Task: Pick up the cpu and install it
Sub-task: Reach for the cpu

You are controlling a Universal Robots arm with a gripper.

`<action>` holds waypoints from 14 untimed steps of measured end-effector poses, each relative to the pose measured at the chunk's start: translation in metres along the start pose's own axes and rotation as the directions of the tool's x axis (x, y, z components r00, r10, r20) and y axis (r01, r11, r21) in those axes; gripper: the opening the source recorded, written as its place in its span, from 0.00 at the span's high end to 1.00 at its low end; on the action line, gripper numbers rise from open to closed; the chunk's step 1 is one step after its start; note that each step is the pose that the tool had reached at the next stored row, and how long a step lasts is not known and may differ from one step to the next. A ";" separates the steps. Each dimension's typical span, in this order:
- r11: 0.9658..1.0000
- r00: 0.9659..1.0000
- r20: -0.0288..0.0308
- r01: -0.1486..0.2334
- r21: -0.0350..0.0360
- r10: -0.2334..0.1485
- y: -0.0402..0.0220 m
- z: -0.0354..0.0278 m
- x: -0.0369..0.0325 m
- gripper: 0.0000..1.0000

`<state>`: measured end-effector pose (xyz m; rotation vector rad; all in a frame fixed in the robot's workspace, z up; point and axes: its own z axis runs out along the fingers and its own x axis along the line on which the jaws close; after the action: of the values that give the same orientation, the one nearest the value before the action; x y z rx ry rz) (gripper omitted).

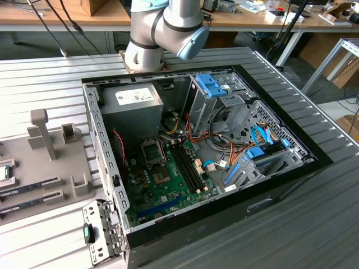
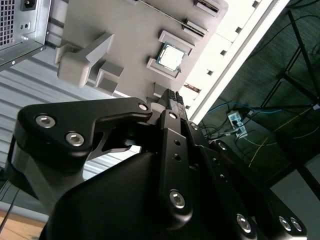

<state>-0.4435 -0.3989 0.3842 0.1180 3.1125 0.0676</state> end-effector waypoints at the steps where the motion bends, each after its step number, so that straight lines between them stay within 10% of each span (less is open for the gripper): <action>1: 1.000 1.000 0.000 0.000 0.000 0.000 0.0000 0.0002 0.0000 0.89; 14: 1.000 1.000 0.000 0.000 0.000 0.000 -0.0002 0.0043 0.0001 0.89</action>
<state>-0.4435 -0.3989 0.3799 0.1180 3.1125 0.0676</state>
